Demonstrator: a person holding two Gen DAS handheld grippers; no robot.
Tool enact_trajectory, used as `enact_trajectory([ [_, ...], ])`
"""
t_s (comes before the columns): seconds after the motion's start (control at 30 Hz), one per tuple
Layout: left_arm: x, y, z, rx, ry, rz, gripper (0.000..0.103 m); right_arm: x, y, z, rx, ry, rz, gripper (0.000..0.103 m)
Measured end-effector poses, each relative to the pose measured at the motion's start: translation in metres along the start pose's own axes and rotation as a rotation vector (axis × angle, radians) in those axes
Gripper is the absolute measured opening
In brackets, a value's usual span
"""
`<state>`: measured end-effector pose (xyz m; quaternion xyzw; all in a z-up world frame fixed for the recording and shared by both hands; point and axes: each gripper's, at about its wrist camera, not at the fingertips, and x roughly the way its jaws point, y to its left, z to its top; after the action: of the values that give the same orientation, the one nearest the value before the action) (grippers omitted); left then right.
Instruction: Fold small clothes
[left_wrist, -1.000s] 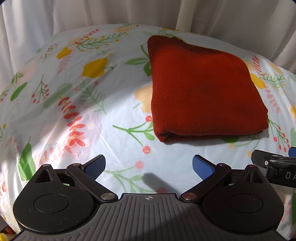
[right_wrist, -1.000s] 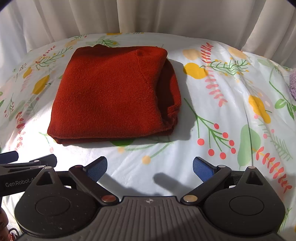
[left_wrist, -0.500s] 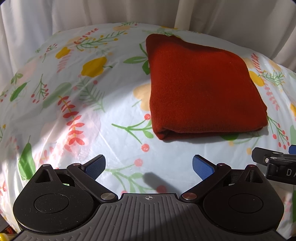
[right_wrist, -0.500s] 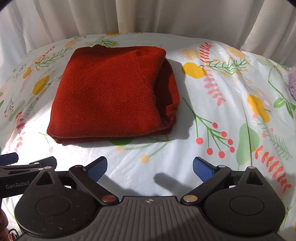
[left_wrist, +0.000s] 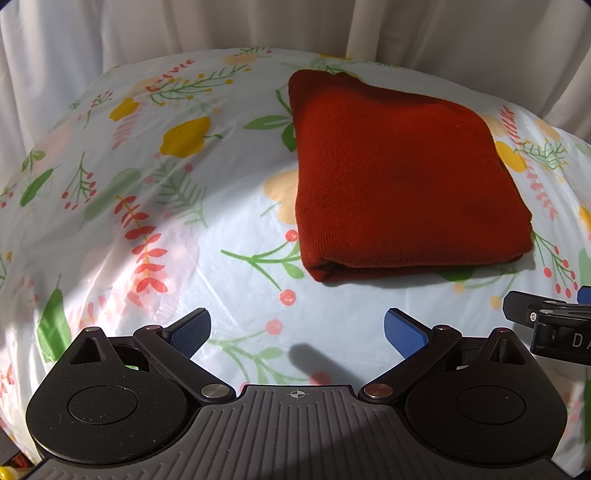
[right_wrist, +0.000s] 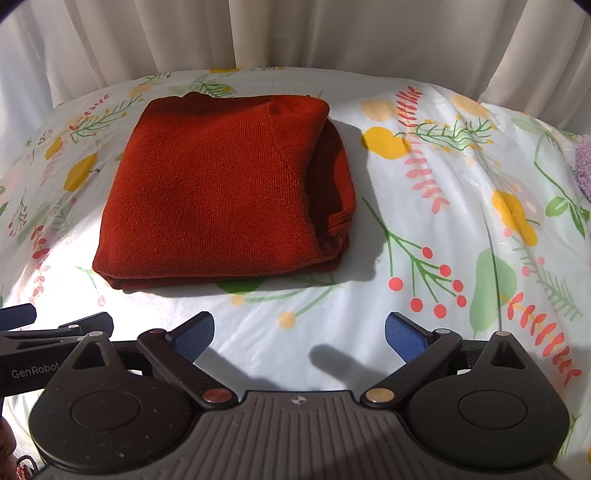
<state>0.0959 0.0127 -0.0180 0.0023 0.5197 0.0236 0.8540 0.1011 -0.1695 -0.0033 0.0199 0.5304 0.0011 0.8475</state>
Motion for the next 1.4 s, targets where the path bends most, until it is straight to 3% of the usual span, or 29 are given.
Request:
enact_trajectory([
  [1.4, -0.0063, -0.0072, 0.0008, 0.022, -0.008, 0.000, 0.102, -0.0058, -0.0034, -0.0021, 0.009, -0.014, -0.013, 0.099],
])
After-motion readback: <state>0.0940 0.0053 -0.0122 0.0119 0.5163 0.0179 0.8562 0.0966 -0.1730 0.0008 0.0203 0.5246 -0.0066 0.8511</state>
